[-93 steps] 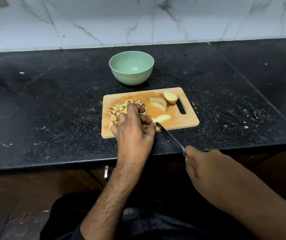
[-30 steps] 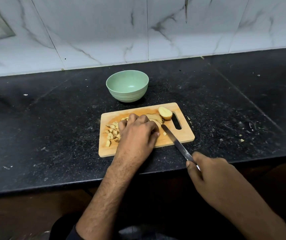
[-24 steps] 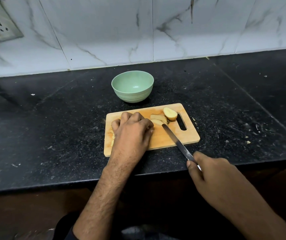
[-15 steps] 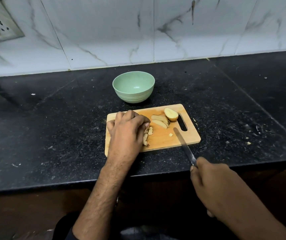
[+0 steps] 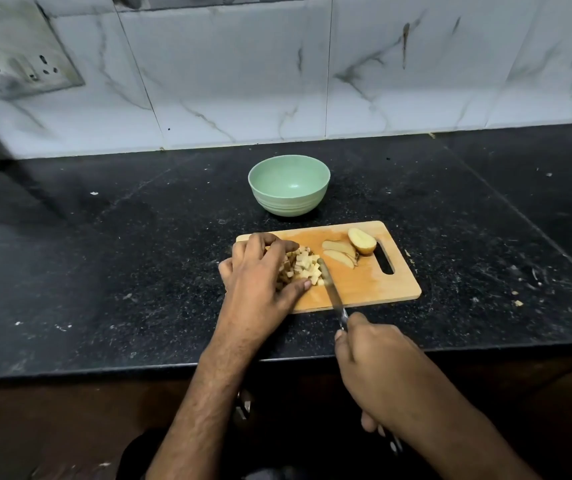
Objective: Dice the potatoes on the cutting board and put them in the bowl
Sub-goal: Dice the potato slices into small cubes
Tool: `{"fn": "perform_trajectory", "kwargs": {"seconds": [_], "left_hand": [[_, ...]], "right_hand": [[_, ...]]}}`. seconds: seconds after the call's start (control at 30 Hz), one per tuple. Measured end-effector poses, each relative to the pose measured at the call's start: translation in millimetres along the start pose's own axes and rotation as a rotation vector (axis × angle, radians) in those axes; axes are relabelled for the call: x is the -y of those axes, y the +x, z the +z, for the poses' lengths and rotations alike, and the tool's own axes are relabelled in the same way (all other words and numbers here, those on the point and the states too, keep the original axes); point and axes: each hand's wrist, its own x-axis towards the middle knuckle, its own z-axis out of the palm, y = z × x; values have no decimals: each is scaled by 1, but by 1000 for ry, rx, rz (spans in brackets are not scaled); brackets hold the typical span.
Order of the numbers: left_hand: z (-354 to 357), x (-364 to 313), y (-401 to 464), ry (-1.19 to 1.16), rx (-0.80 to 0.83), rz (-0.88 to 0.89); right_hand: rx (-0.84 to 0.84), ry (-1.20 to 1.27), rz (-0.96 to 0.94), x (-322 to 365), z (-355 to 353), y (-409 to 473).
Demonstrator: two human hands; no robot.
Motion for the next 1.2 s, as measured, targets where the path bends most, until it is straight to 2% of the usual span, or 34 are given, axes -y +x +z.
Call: {"fn": "perform_trajectory", "kwargs": {"seconds": [0.4, 0.5, 0.77, 1.03, 1.2], "left_hand": [[-3, 8, 10, -81, -105, -36], [-4, 9, 10, -94, -122, -49], [-2, 5, 6, -115, -79, -18], [0, -9, 5, -86, -131, 39], [9, -20, 7, -30, -45, 106]], "right_hand": [[24, 31, -36, 24, -7, 21], [-33, -23, -45, 24, -10, 21], [-139, -100, -29, 12, -15, 23], [-175, -126, -3, -1, -18, 20], [-157, -163, 27, -10, -25, 12]]}}
